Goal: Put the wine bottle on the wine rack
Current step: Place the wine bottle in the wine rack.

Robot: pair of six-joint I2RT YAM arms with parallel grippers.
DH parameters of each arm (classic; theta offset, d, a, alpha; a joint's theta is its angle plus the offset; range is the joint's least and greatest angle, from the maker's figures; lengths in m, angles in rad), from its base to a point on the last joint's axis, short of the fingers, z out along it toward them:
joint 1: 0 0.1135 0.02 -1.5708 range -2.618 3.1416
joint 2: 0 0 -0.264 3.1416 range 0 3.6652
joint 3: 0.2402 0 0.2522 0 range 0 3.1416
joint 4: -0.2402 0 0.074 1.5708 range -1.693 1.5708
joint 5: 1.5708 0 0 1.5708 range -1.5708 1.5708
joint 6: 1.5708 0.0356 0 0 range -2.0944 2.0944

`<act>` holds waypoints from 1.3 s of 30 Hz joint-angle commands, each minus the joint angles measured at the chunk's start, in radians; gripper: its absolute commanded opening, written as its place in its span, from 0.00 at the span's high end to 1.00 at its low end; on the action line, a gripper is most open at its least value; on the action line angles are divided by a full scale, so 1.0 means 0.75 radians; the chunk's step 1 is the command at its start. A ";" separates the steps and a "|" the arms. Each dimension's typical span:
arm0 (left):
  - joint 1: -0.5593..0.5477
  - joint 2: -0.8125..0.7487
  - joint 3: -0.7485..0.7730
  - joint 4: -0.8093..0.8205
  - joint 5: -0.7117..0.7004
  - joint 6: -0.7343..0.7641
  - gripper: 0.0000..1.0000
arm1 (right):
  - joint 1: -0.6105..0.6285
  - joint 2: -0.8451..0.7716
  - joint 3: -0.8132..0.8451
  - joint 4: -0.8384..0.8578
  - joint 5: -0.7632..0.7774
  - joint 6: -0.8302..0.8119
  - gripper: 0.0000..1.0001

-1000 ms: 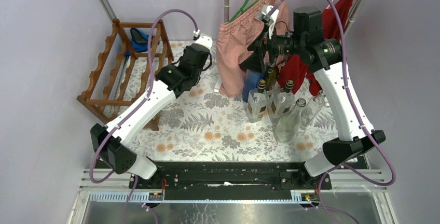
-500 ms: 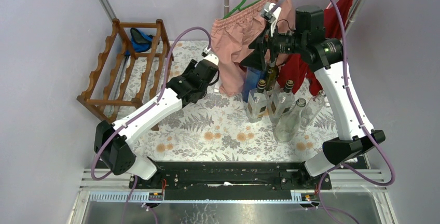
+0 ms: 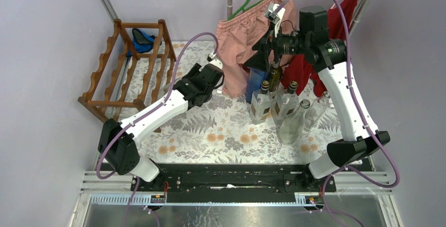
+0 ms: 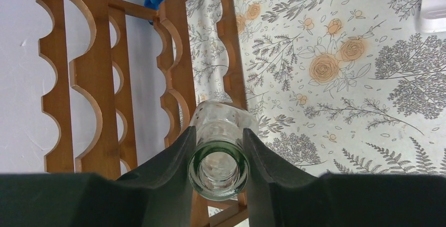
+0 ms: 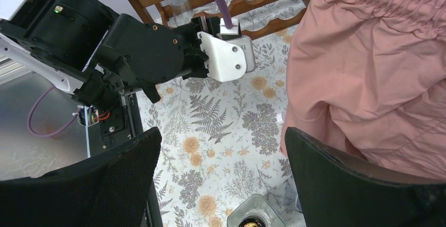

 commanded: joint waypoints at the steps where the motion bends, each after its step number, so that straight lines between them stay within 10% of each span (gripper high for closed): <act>1: -0.002 0.017 -0.057 0.121 -0.151 0.119 1.00 | -0.009 -0.024 0.000 0.057 -0.039 0.026 0.05; 20: 0.062 0.106 -0.294 0.394 -0.195 0.227 1.00 | -0.012 -0.044 -0.030 0.071 -0.053 0.039 0.05; 39: 0.084 0.340 -0.410 0.491 -0.123 0.048 0.50 | -0.016 -0.061 -0.052 0.084 -0.057 0.033 0.04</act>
